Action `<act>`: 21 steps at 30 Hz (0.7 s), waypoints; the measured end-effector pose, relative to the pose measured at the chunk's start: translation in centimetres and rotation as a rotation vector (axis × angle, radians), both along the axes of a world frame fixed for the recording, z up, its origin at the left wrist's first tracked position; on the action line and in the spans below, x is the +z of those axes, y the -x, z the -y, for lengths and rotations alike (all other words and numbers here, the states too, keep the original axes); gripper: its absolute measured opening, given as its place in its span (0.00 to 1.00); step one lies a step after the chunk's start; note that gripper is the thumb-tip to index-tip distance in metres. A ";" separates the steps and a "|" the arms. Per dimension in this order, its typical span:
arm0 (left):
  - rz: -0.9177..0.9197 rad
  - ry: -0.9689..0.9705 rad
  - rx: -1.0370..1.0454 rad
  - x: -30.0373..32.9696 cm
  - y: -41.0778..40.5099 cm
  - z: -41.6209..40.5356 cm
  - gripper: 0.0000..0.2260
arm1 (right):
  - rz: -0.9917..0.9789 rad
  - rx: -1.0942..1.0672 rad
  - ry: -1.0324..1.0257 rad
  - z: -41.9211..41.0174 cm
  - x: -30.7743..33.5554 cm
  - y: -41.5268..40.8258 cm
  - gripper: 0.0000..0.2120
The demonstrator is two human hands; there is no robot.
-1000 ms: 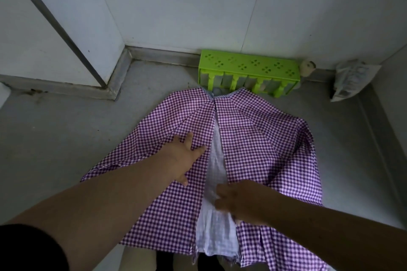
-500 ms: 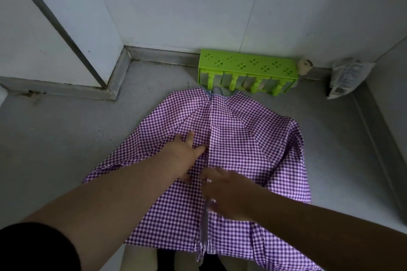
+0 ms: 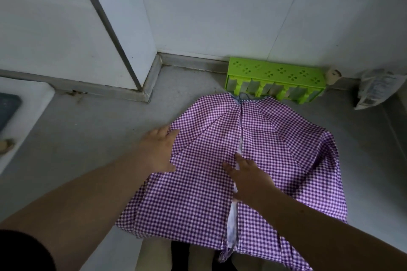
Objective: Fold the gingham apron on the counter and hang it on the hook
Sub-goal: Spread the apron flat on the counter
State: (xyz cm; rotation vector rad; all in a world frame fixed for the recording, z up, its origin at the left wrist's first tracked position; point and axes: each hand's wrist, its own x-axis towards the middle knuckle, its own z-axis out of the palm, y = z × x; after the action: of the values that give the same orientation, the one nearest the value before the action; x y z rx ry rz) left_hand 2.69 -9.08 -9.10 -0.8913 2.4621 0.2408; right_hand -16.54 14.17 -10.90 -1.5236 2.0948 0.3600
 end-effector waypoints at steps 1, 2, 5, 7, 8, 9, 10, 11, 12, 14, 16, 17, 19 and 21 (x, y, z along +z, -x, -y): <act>0.028 -0.001 0.073 0.0 -1.5 0.8 0.57 | -0.011 0.006 0.011 0.1 0.0 -0.1 0.46; 0.063 -0.011 0.139 -0.1 -2.7 1.4 0.57 | -0.012 0.010 0.022 0.0 -0.1 0.0 0.46; 0.053 -0.188 0.340 -1.3 -6.0 2.7 0.52 | -0.010 0.015 0.032 0.2 -0.1 0.1 0.46; -0.037 -0.328 0.386 -3.1 -7.2 2.9 0.39 | -0.003 0.007 0.021 0.2 0.1 0.4 0.45; -0.074 -0.352 0.389 -3.7 -7.7 3.0 0.31 | -0.002 0.007 0.013 0.5 0.2 0.2 0.45; -0.109 -0.355 0.387 -3.0 -7.5 2.5 0.26 | -0.003 0.009 0.009 0.6 0.4 0.1 0.45; -0.144 -0.351 0.398 -2.4 -7.1 2.1 0.21 | -0.002 0.009 0.003 0.6 0.5 0.2 0.45; -0.193 -0.348 0.433 -1.6 -6.6 1.8 0.17 | -0.007 0.010 -0.006 0.7 0.7 0.2 0.44; -0.259 -0.324 0.493 -0.9 -6.3 1.9 0.12 | -0.013 0.013 -0.017 0.9 0.7 0.0 0.45; -0.404 -0.207 0.612 0.6 -5.4 2.6 0.03 | -0.020 0.006 -0.022 0.9 0.5 0.2 0.46; -0.568 -0.030 0.657 2.2 -5.0 3.3 0.11 | -0.019 0.009 -0.021 1.2 0.2 0.2 0.48; -0.638 0.026 0.615 3.0 -4.9 3.5 0.12 | -0.022 0.002 -0.025 1.2 -0.1 0.3 0.49; -0.642 0.040 0.447 3.8 -5.0 3.6 0.09 | -0.040 -0.009 -0.033 1.4 -0.4 0.3 0.50; -0.499 -0.082 0.368 3.3 -5.6 3.7 0.09 | -0.064 -0.011 -0.033 1.8 0.3 -0.2 0.49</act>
State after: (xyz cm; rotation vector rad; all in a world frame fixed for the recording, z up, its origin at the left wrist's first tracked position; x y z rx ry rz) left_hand 8.30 -12.74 -5.83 -1.3817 2.6786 0.7689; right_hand -16.35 12.36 -10.57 -1.4994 2.1344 0.4425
